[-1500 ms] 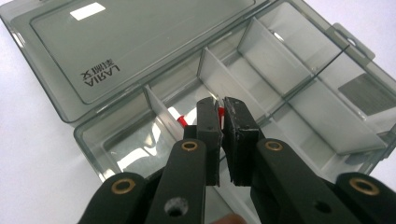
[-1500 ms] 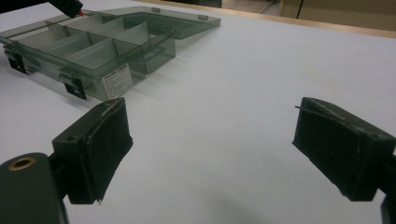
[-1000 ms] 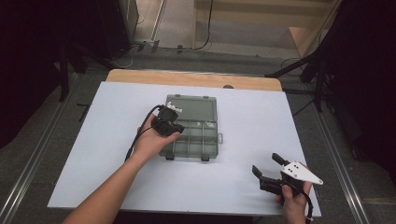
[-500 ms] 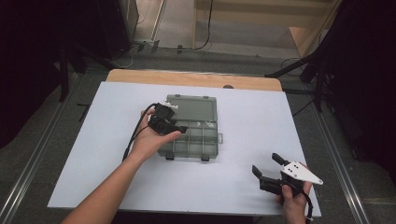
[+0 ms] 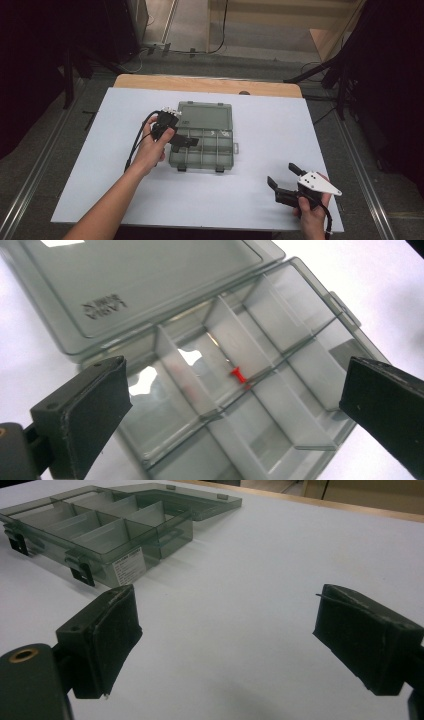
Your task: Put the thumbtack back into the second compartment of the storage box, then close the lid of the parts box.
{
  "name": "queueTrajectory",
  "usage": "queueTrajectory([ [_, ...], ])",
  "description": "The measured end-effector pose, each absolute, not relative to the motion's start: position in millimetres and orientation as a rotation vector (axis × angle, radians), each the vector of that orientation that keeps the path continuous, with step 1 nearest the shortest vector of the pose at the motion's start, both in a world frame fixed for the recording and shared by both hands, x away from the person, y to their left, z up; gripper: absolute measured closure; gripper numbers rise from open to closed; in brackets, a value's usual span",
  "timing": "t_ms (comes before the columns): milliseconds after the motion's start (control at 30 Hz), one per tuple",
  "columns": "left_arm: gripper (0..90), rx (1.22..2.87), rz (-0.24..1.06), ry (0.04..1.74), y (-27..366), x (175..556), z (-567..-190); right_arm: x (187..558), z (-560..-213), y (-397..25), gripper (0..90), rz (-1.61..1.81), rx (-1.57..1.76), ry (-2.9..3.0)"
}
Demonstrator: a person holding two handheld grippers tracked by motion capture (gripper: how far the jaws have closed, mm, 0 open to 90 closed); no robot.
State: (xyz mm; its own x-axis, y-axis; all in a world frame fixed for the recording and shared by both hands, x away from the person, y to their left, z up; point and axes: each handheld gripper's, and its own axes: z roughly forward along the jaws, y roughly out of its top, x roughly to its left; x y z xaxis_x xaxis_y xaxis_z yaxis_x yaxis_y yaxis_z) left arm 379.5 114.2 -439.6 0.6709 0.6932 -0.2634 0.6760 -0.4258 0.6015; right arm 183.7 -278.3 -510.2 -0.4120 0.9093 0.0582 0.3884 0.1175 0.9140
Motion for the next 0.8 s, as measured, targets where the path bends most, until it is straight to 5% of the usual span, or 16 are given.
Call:
queueTrajectory([
  [800, 0.0, 2.074, 0.058, 1.08, 143.2, 393.0, -440.3, 196.2, -498.7, -258.7, 11.1, 1.278, 1.272, 1.881],
])
